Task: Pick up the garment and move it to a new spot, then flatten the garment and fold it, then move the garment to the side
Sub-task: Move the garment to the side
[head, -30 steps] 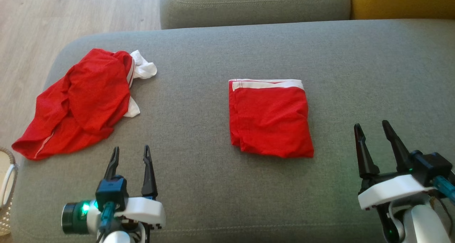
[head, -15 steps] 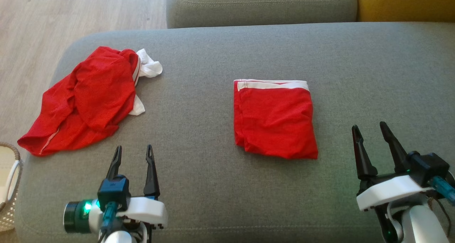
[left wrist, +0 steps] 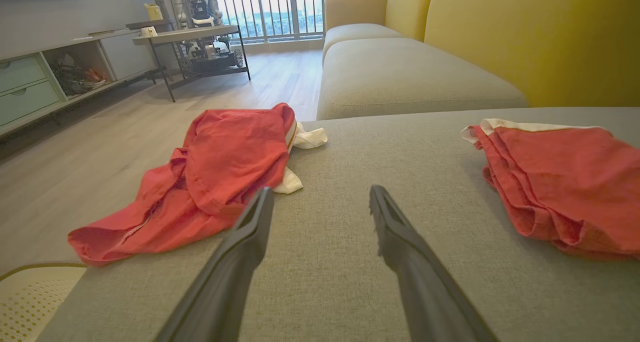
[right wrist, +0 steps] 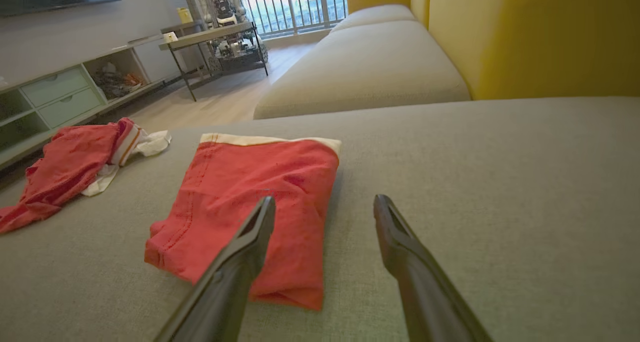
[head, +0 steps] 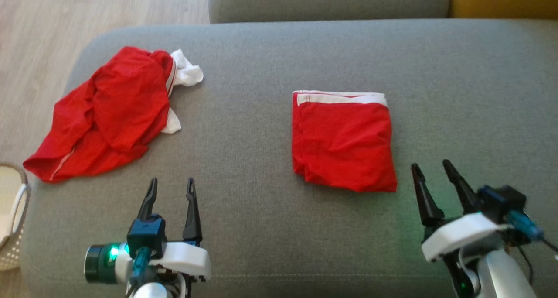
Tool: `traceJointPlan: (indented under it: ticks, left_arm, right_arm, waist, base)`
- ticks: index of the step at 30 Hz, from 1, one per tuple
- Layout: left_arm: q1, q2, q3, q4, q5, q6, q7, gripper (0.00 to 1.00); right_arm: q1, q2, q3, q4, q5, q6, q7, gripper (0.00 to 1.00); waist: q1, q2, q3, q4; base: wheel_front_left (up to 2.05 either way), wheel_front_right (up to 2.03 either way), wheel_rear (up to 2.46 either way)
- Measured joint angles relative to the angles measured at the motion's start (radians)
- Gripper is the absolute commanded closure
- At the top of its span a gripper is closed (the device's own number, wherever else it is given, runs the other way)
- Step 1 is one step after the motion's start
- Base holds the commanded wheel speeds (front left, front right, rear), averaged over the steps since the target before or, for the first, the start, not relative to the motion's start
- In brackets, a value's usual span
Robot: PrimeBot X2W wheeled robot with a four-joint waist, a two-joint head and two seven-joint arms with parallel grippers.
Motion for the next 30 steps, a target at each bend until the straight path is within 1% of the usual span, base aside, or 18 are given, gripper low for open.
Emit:
traceJointPlan:
  ticks: [4, 8, 12, 13, 19, 25, 26, 27, 28, 30]
  left_arm:
    - [-0.024, 0.0, -0.008, 0.004, 0.01, -0.009, 0.0, 0.0]
    - [-0.055, -0.001, -0.01, 0.005, 0.01, -0.009, 0.0, 0.0]
    - [-0.067, -0.002, -0.015, 0.012, 0.01, -0.01, 0.0, 0.0]
    - [-0.067, -0.002, -0.015, 0.012, 0.01, -0.01, 0.0, 0.0]
    - [-0.08, -0.003, -0.024, 0.019, 0.01, -0.009, 0.0, 0.0]
    - [-0.085, -0.003, -0.031, 0.022, 0.01, -0.009, 0.0, 0.0]
    - [-0.085, -0.003, -0.031, 0.022, 0.01, -0.009, 0.0, 0.0]
    - [-0.085, -0.003, -0.031, 0.022, 0.01, -0.009, 0.0, 0.0]
    - [-0.085, -0.003, -0.031, 0.022, 0.01, -0.008, 0.0, 0.0]
    - [-0.086, -0.003, -0.031, 0.023, 0.01, -0.009, 0.0, 0.0]
  right_arm:
    - [-0.092, 0.0, 0.011, 0.074, 0.067, 0.0, 0.056, 0.0]
    - [-0.195, -0.001, 0.012, 0.165, 0.12, 0.0, 0.105, 0.0]
    - [-0.254, -0.001, 0.002, 0.27, 0.163, 0.0, 0.146, 0.0]
    - [-0.254, -0.001, 0.002, 0.27, 0.163, 0.0, 0.146, 0.0]
    - [-0.315, -0.002, -0.006, 0.379, 0.179, 0.0, 0.157, 0.0]
    - [-0.362, -0.002, -0.001, 0.453, 0.171, 0.0, 0.131, 0.0]
    - [-0.369, -0.003, 0.003, 0.466, 0.16, 0.0, 0.13, 0.22]
    - [-0.375, -0.003, 0.006, 0.476, 0.149, 0.0, 0.126, 0.67]
    - [-0.382, -0.003, 0.012, 0.488, 0.135, 0.0, 0.122, 1.0]
    - [-0.395, -0.004, 0.024, 0.506, 0.107, 0.0, 0.121, 1.0]
  waist:
    - [0.0001, 0.0, 0.035, 0.015]
    - [0.0001, 0.0, 0.069, 0.037]
    - [0.0001, 0.0, 0.095, 0.064]
    - [0.0001, 0.0, 0.095, 0.064]
    - [0.0002, 0.0, 0.116, 0.1]
    - [0.0001, 0.0, 0.12, 0.113]
    - [0.0001, 0.0, 0.122, 0.113]
    - [0.0001, 0.0, 0.123, 0.113]
    - [0.0001, 0.0, 0.124, 0.113]
    - [0.0, 0.0, 0.125, 0.112]
  base:
    - [0.0, 0.0, 0.0]
    - [0.0, 0.0, 0.0]
    - [0.0, 0.0, 0.0]
    - [0.0, 0.0, 0.0]
    - [0.0, 0.0, 0.0]
    - [0.0, 0.0, 0.0]
    - [0.0, 0.0, 0.0]
    - [0.0, 0.0, 0.0]
    - [0.0, 0.0, 0.0]
    - [0.0, 0.0, 0.0]
